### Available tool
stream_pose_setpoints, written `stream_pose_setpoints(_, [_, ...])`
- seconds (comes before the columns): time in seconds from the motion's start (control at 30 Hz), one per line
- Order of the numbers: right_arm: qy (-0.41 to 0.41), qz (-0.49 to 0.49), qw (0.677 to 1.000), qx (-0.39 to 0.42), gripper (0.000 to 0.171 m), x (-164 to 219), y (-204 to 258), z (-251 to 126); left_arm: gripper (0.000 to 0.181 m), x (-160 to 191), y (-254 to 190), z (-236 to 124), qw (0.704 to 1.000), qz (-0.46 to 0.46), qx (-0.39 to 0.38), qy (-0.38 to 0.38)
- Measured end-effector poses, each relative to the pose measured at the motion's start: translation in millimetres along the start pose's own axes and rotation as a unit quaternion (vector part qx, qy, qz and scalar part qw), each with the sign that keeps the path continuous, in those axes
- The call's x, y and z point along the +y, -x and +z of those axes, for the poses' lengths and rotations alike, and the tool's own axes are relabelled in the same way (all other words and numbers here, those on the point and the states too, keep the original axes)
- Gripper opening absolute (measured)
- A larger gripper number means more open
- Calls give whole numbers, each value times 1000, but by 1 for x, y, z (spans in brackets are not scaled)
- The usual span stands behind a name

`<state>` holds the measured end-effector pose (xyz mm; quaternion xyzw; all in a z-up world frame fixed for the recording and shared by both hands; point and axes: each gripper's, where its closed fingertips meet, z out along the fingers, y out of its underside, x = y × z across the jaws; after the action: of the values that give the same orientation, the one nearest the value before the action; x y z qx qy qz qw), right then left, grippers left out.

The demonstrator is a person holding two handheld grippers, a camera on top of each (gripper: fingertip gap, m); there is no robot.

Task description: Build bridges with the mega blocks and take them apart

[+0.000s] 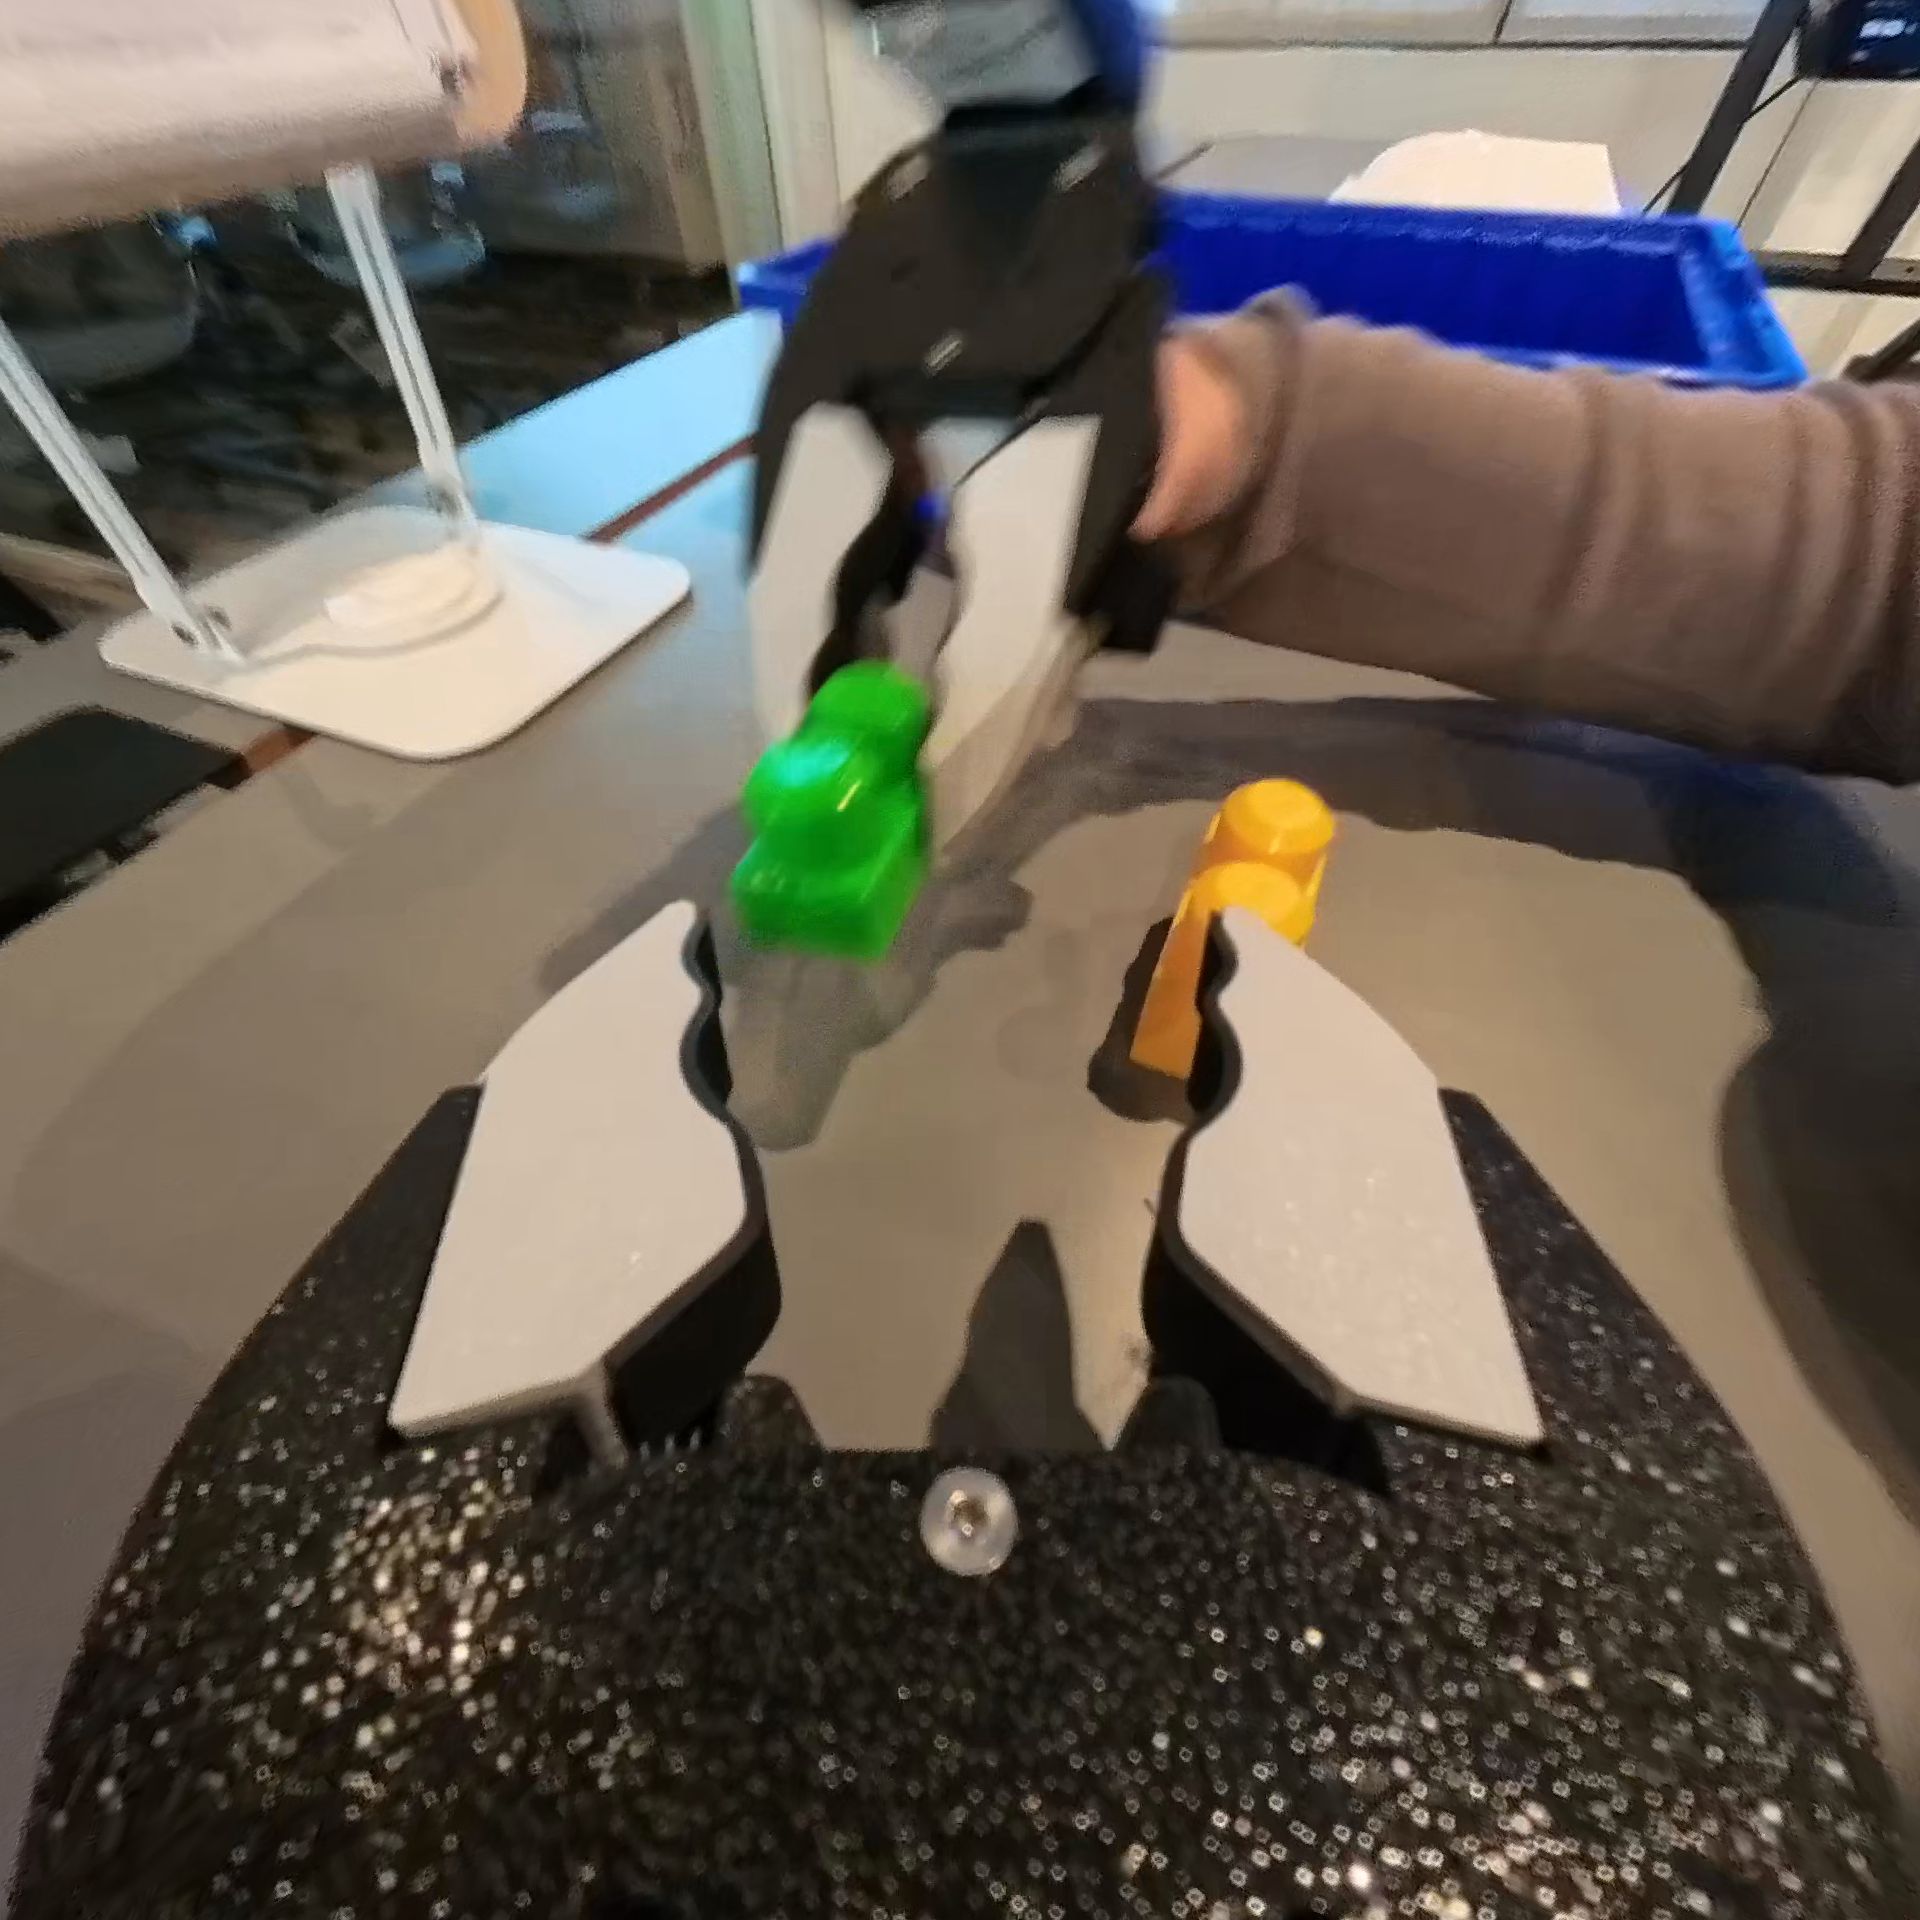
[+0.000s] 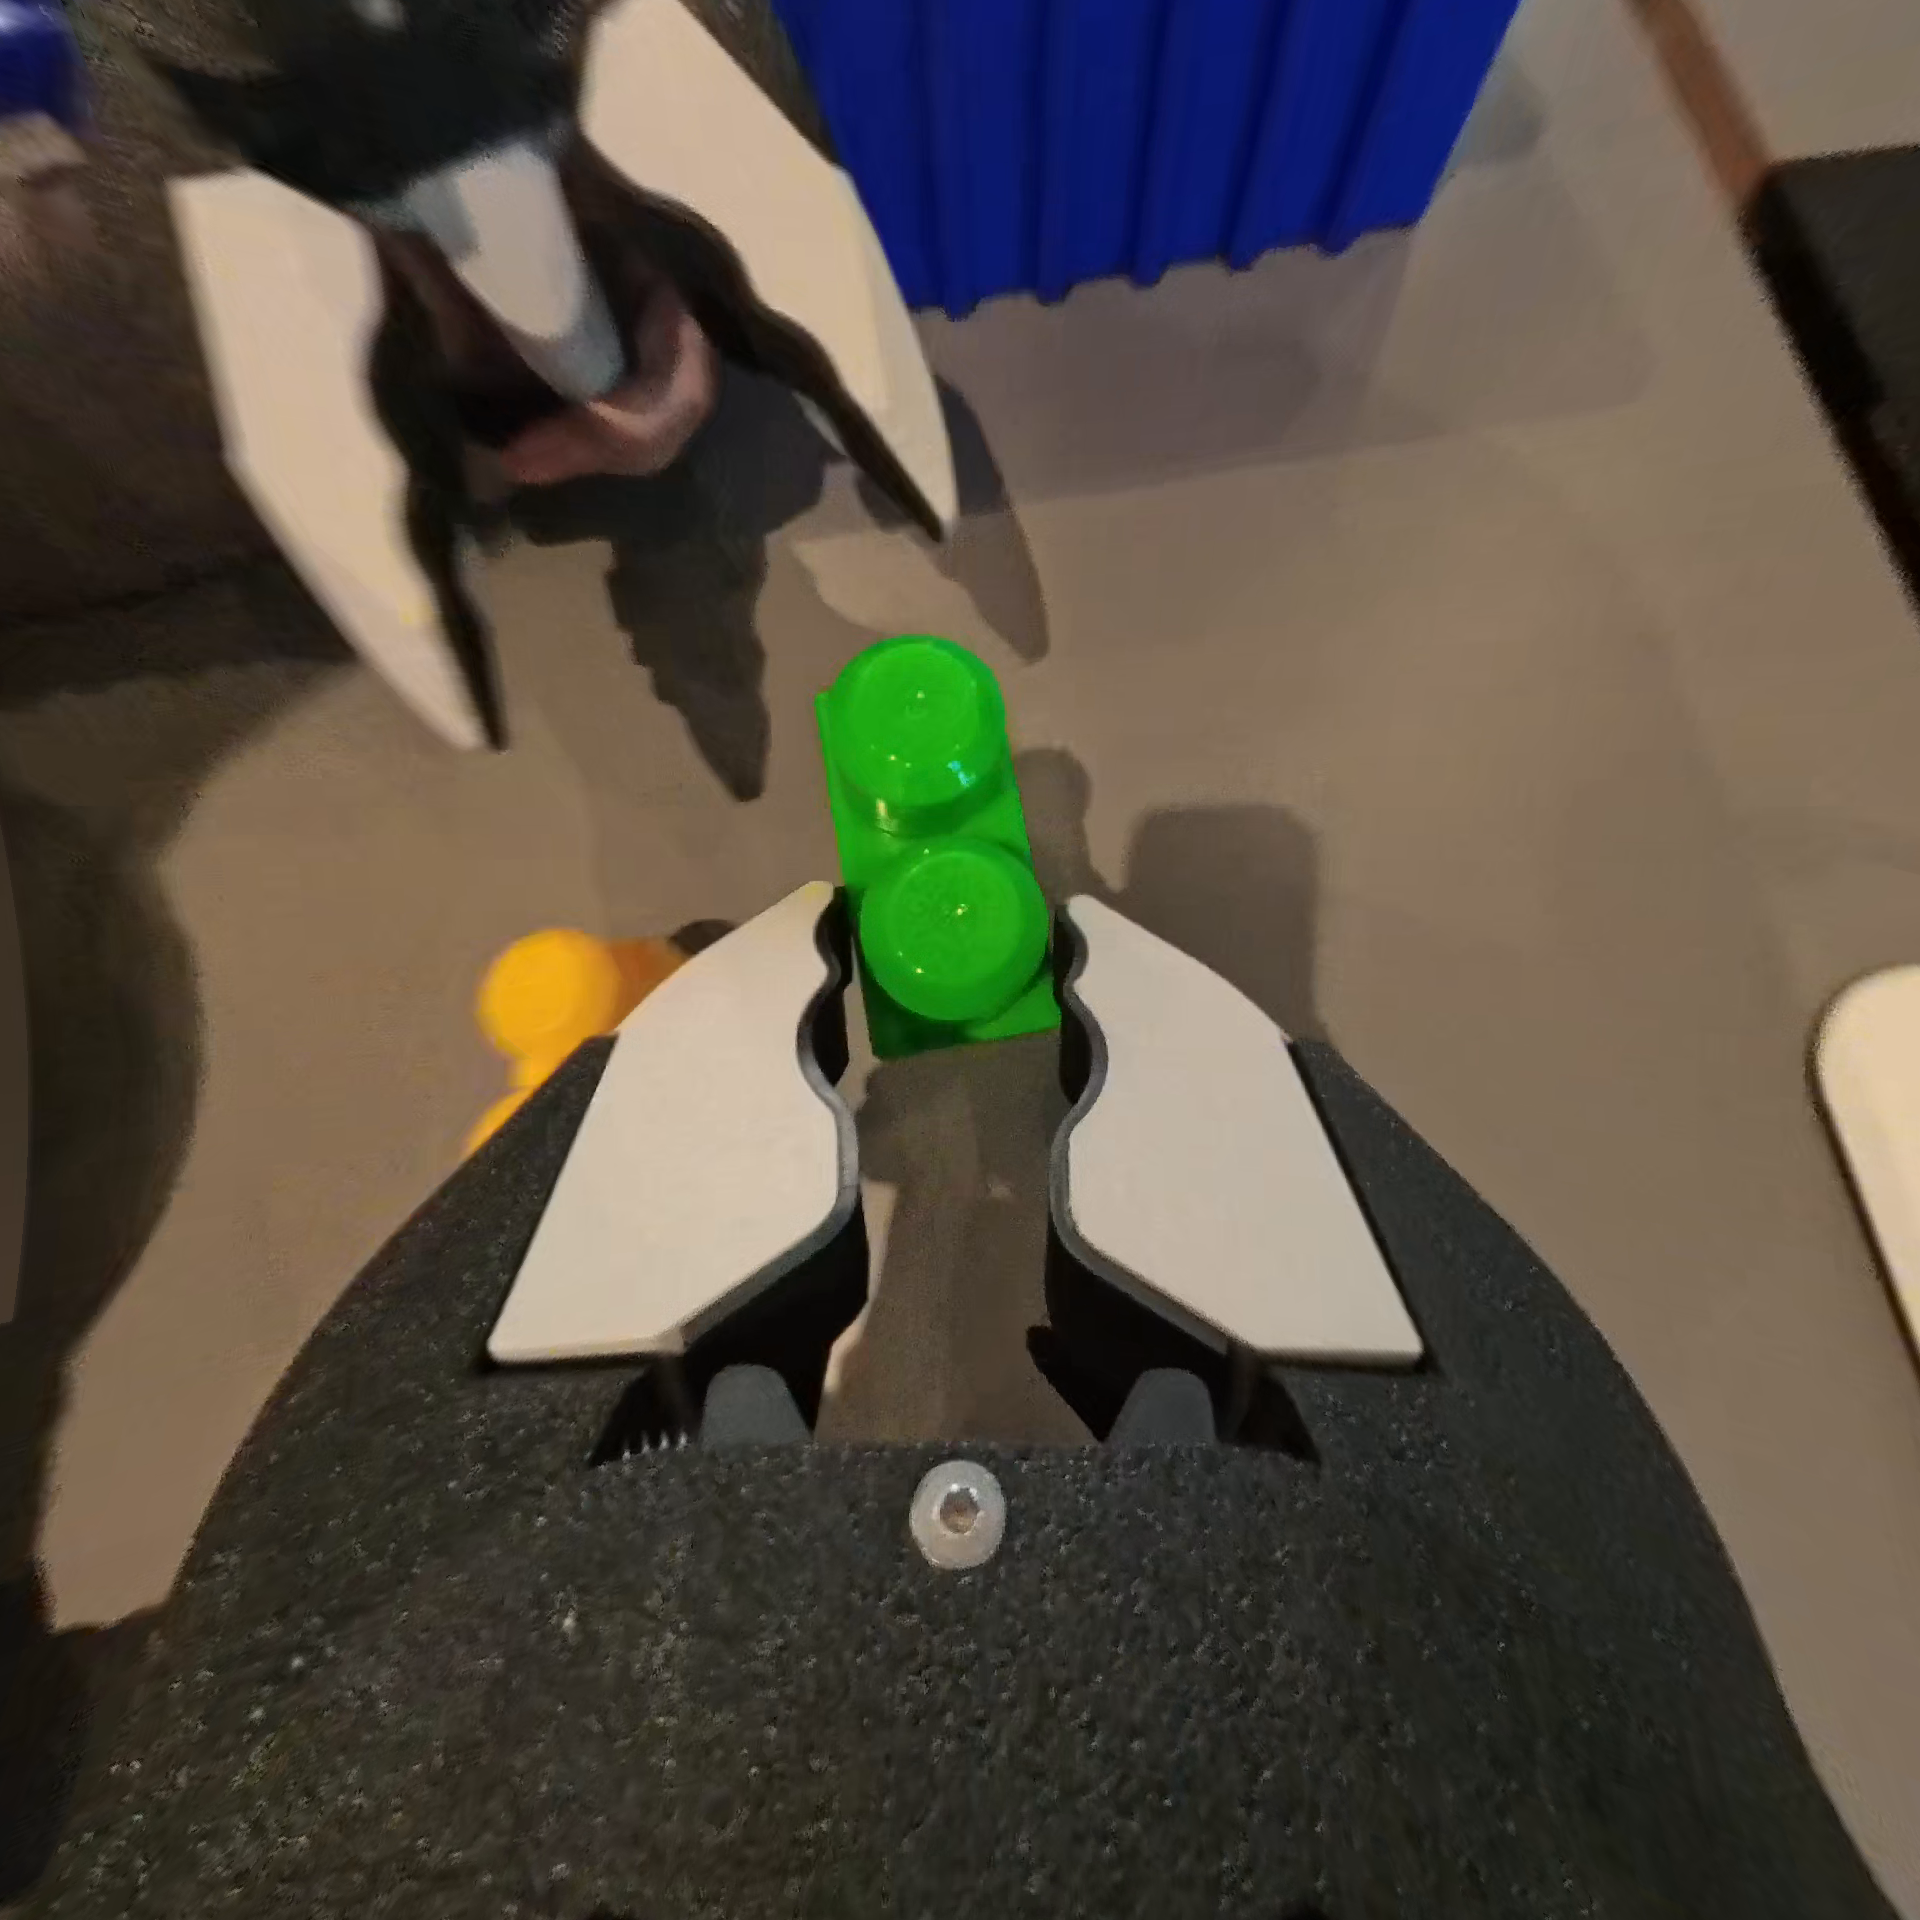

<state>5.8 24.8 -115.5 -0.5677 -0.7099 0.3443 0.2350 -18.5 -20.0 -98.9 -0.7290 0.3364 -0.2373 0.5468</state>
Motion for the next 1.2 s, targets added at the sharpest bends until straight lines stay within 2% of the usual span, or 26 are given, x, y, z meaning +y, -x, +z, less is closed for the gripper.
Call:
stream_pose_setpoints(0.03, [-4, -2, 1000, 18, 37, -1, 9, -14, 85, -3, -3, 0, 1000, 5, 4, -2])
stream_pose_setpoints(0.1, [10, -5, 999, 51, 36, 2, 29, -34, 75, -9, -14, 0, 1000, 19, 23, 2])
stream_pose_setpoints(0.2, [50, -7, 996, 76, 37, 14, 54, -42, 61, -10, -34, 7, 997, 42, 58, 23])
stream_pose_setpoints(0.33, [93, 1, 992, 83, 37, 33, 65, -32, 60, -6, -51, 17, 993, 72, 78, 49])
stream_pose_setpoints(0.6, [75, 12, 995, 64, 36, 32, 73, -22, 58, -3, -61, 24, 991, 77, 96, 58])
stream_pose_setpoints(0.87, [81, 5, 995, 54, 36, 42, 76, -11, 46, 7, -69, 37, 987, 72, 115, 82])
stream_pose_setpoints(0.93, [78, 1, 995, 61, 38, 41, 75, -12, 45, 9, -70, 39, 987, 75, 115, 87])
stream_pose_setpoints(0.97, [71, 0, 995, 63, 45, 40, 76, -14, 45, 9, -69, 39, 987, 77, 113, 87])
stream_pose_setpoints(1.03, [50, -3, 997, 62, 53, 36, 77, -19, 45, 6, -68, 38, 988, 79, 109, 79])
stream_pose_setpoints(1.2, [-4, -26, 998, 61, 44, 29, 80, -28, 38, -10, -67, 32, 990, 76, 114, 28])
